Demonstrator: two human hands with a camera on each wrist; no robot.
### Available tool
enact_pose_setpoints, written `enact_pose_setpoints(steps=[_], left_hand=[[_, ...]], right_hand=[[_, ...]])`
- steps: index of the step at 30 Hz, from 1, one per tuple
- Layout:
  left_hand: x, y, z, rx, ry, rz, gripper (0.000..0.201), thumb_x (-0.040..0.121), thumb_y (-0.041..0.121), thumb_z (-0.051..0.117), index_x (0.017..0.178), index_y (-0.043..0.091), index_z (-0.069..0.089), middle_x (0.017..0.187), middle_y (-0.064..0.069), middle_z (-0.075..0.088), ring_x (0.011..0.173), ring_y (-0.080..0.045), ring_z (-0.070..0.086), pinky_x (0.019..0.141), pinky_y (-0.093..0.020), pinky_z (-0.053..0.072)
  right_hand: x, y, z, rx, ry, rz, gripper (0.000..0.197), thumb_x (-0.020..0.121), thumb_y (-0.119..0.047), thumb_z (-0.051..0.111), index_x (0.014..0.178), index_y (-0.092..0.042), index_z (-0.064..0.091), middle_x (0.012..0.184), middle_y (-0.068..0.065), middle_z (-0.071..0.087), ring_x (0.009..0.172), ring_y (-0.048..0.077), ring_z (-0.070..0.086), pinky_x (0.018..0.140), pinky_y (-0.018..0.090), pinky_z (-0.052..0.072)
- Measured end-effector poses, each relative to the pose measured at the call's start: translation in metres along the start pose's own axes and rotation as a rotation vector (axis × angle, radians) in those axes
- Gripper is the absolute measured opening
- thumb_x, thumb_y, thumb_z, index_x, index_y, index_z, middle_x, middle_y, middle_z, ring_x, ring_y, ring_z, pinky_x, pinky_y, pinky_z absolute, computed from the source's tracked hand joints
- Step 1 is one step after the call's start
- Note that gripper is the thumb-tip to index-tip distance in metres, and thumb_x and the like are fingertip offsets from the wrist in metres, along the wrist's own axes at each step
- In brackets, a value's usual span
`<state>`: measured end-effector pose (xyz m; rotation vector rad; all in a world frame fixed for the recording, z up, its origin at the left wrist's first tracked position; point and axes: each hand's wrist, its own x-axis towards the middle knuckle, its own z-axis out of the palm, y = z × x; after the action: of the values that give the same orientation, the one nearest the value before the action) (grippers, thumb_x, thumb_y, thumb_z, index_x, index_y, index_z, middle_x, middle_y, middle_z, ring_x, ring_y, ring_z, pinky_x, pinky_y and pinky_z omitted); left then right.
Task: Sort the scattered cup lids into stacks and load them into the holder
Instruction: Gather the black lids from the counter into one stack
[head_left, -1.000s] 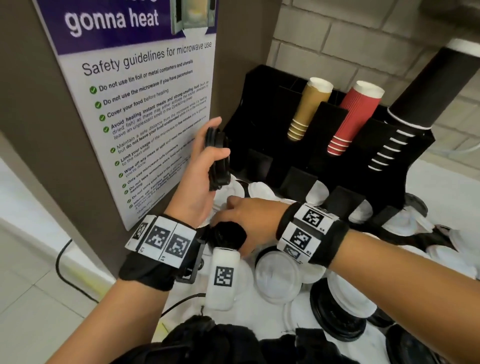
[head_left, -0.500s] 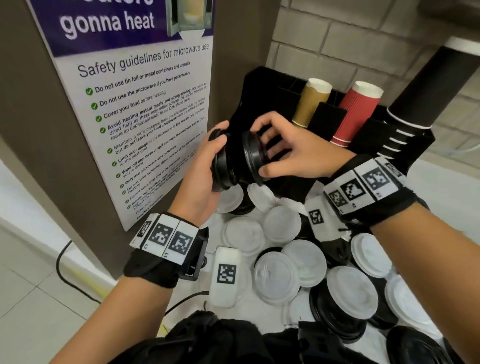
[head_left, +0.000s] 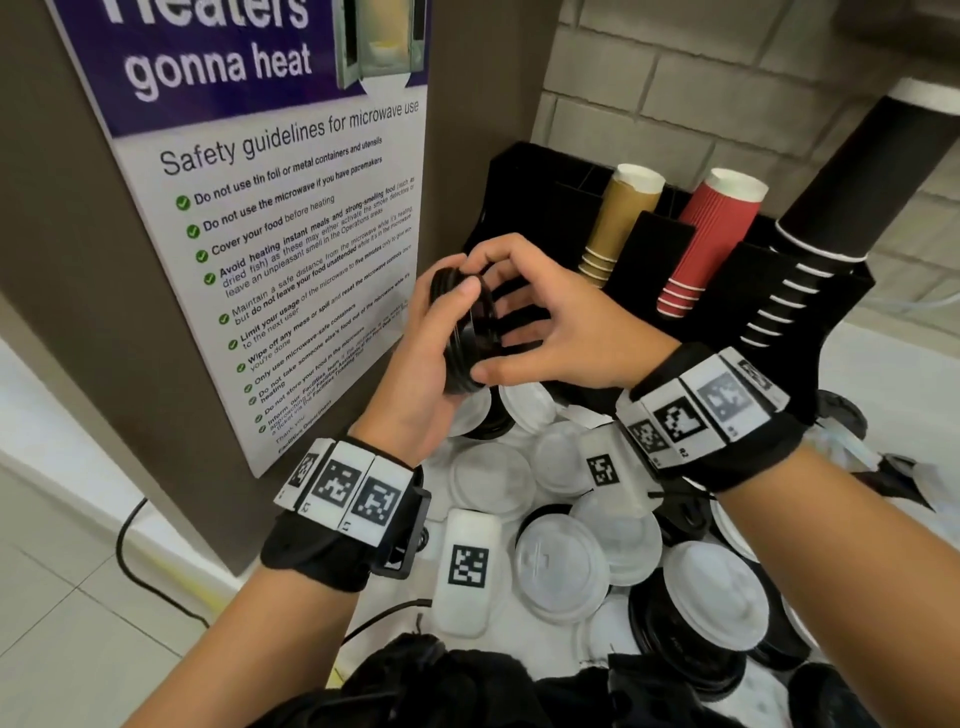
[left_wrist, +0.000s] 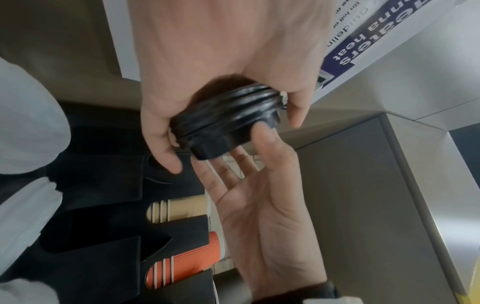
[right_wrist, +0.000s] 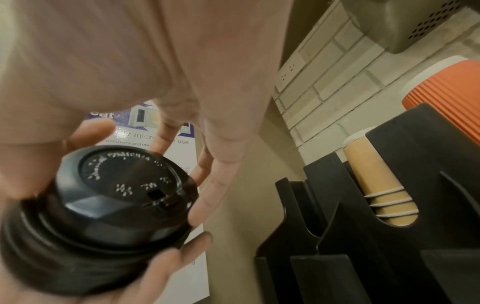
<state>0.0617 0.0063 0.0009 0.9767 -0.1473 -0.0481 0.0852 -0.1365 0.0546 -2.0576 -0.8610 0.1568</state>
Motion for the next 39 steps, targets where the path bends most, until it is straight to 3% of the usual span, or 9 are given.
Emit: enact_pose_setpoints(steps=[6, 8, 10, 14, 17, 20, 26, 33, 39], left_hand=[[-0.004, 0.021, -0.007, 0.07, 0.065, 0.125, 0.036, 0.079, 0.031, 0.053, 0.115, 0.028, 0.054, 0.087, 0.008, 0.06, 0.075, -0.007, 0.06, 0.059, -0.026, 0.049], [-0.007, 0.029, -0.007, 0.097, 0.054, 0.154, 0.034, 0.079, 0.03, 0.053, 0.113, 0.029, 0.055, 0.087, 0.011, 0.061, 0.076, -0.004, 0.061, 0.062, -0.027, 0.051], [-0.009, 0.036, -0.005, 0.123, 0.022, 0.162, 0.033, 0.08, 0.03, 0.053, 0.113, 0.029, 0.054, 0.092, 0.009, 0.059, 0.08, -0.006, 0.061, 0.066, -0.029, 0.051], [-0.015, 0.044, -0.003, 0.131, 0.0, 0.161, 0.033, 0.082, 0.031, 0.052, 0.114, 0.029, 0.054, 0.098, 0.005, 0.055, 0.082, -0.008, 0.06, 0.063, -0.027, 0.05], [-0.018, 0.047, -0.005, 0.127, 0.003, 0.167, 0.035, 0.081, 0.031, 0.052, 0.116, 0.029, 0.054, 0.102, 0.004, 0.054, 0.085, -0.008, 0.059, 0.064, -0.026, 0.05], [-0.022, 0.049, -0.008, 0.137, 0.012, 0.179, 0.034, 0.081, 0.031, 0.051, 0.115, 0.029, 0.054, 0.099, 0.008, 0.057, 0.084, -0.005, 0.06, 0.062, -0.024, 0.05], [-0.019, 0.052, -0.004, 0.165, 0.033, 0.178, 0.036, 0.079, 0.032, 0.052, 0.115, 0.028, 0.054, 0.1, 0.006, 0.056, 0.086, -0.009, 0.058, 0.064, -0.028, 0.051], [-0.015, 0.054, -0.002, 0.253, 0.045, 0.18, 0.038, 0.078, 0.035, 0.053, 0.116, 0.031, 0.055, 0.109, 0.002, 0.051, 0.094, -0.012, 0.056, 0.068, -0.028, 0.049], [-0.013, 0.059, -0.003, 0.289, 0.019, 0.235, 0.045, 0.078, 0.037, 0.056, 0.123, 0.034, 0.056, 0.127, 0.001, 0.05, 0.124, -0.023, 0.051, 0.099, -0.04, 0.043]], right_hand=[[0.007, 0.021, 0.011, -0.047, 0.069, 0.213, 0.018, 0.094, -0.008, 0.054, 0.11, -0.013, 0.06, 0.1, -0.003, 0.058, 0.087, 0.009, 0.059, 0.081, 0.03, 0.051], [0.009, 0.023, 0.026, -0.279, -0.252, 0.187, 0.023, 0.095, -0.008, 0.052, 0.112, -0.013, 0.067, 0.097, -0.002, 0.064, 0.078, 0.002, 0.055, 0.08, 0.024, 0.045], [0.01, 0.018, 0.047, -0.309, -0.623, 0.206, 0.032, 0.096, -0.009, 0.049, 0.122, -0.021, 0.063, 0.101, 0.014, 0.067, 0.078, 0.016, 0.058, 0.082, 0.029, 0.049], [0.017, 0.006, 0.089, -0.432, -0.904, 0.253, 0.043, 0.098, -0.011, 0.045, 0.139, -0.024, 0.049, 0.131, 0.008, 0.059, 0.113, 0.018, 0.055, 0.099, 0.025, 0.041], [0.019, 0.005, 0.098, -0.648, -0.839, 0.272, 0.039, 0.099, -0.021, 0.047, 0.138, -0.014, 0.047, 0.13, 0.004, 0.057, 0.107, 0.016, 0.051, 0.087, 0.024, 0.04], [0.021, 0.006, 0.094, -0.865, -0.655, 0.249, 0.037, 0.096, -0.041, 0.049, 0.111, -0.007, 0.052, 0.092, 0.004, 0.06, 0.083, 0.018, 0.052, 0.067, 0.026, 0.04], [0.037, 0.028, 0.123, -0.753, -0.62, 0.136, 0.05, 0.092, -0.036, 0.059, 0.138, -0.021, 0.045, 0.136, 0.01, 0.046, 0.12, 0.029, 0.048, 0.102, 0.043, 0.041], [0.053, 0.046, 0.144, -0.997, -0.729, 0.093, 0.041, 0.097, -0.026, 0.048, 0.137, -0.02, 0.045, 0.138, 0.013, 0.043, 0.129, 0.036, 0.035, 0.1, 0.044, 0.035], [0.034, 0.018, 0.09, -0.472, -0.53, -0.057, 0.058, 0.08, -0.03, 0.073, 0.133, -0.021, 0.051, 0.13, 0.005, 0.055, 0.115, 0.02, 0.054, 0.099, 0.036, 0.044]])
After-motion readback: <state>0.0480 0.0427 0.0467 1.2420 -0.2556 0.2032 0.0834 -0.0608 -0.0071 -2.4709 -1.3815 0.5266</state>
